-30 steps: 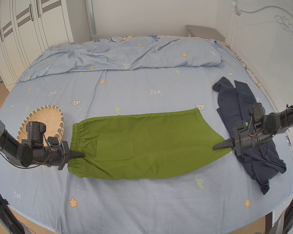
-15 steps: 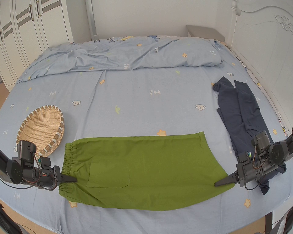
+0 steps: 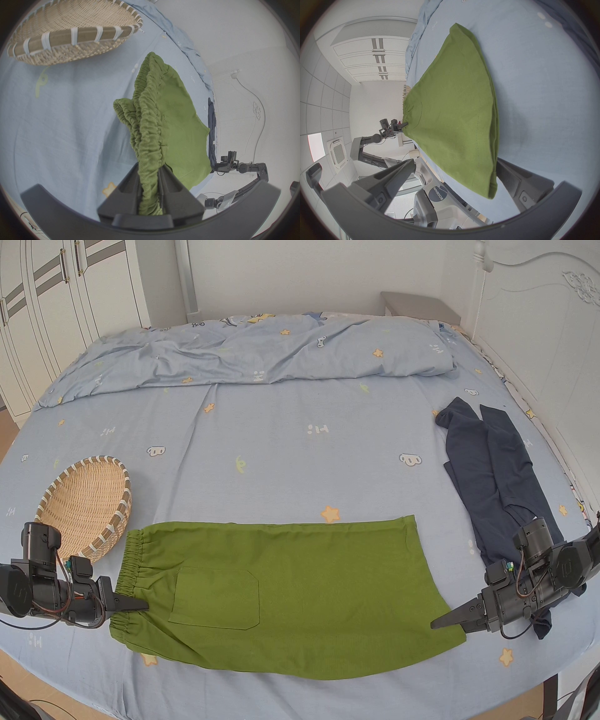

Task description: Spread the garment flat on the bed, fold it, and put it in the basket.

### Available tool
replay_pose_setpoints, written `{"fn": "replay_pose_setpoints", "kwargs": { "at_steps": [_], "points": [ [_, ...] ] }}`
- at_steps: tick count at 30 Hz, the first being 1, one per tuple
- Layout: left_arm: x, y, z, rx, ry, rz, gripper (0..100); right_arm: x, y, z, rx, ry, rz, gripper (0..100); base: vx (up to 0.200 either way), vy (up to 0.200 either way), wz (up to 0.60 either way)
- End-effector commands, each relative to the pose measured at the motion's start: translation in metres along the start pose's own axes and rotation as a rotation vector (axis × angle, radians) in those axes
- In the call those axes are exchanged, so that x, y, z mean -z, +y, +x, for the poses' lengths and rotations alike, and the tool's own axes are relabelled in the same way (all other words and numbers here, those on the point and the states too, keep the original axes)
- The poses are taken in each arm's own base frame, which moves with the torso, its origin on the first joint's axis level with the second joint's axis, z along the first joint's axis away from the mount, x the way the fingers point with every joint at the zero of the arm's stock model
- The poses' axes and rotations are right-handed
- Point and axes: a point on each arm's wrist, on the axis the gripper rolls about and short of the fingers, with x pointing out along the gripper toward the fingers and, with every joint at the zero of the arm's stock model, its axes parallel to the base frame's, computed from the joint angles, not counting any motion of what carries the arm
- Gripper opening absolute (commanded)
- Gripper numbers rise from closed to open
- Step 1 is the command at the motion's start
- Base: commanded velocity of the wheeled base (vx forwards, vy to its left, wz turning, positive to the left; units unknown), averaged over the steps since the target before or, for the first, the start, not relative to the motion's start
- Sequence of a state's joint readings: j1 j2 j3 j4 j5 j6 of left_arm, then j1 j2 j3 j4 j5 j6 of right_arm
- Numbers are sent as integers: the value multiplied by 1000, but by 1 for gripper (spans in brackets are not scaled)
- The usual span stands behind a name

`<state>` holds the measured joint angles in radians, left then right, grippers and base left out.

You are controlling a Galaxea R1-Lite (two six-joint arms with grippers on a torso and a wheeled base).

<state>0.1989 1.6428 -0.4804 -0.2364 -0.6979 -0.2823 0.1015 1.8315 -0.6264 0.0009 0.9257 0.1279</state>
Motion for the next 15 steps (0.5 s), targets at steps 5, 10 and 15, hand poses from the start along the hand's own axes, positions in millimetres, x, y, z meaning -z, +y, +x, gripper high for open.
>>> {"fn": "replay_pose_setpoints", "kwargs": {
  "at_steps": [5, 10, 15],
  "points": [
    [-30, -44, -60, -33, -151, 75, 0, -11, 36, -35, 171, -192, -146, 100, 0, 0, 0],
    [-30, -69, -100, -68, -174, 124, 0, -23, 60, -53, 208, -283, -204, 100, 0, 0, 0],
    [-25, -60, -111, -129, -162, 235, 0, -20, 66, -54, 200, -279, -216, 100, 0, 0, 0]
  ]
}}
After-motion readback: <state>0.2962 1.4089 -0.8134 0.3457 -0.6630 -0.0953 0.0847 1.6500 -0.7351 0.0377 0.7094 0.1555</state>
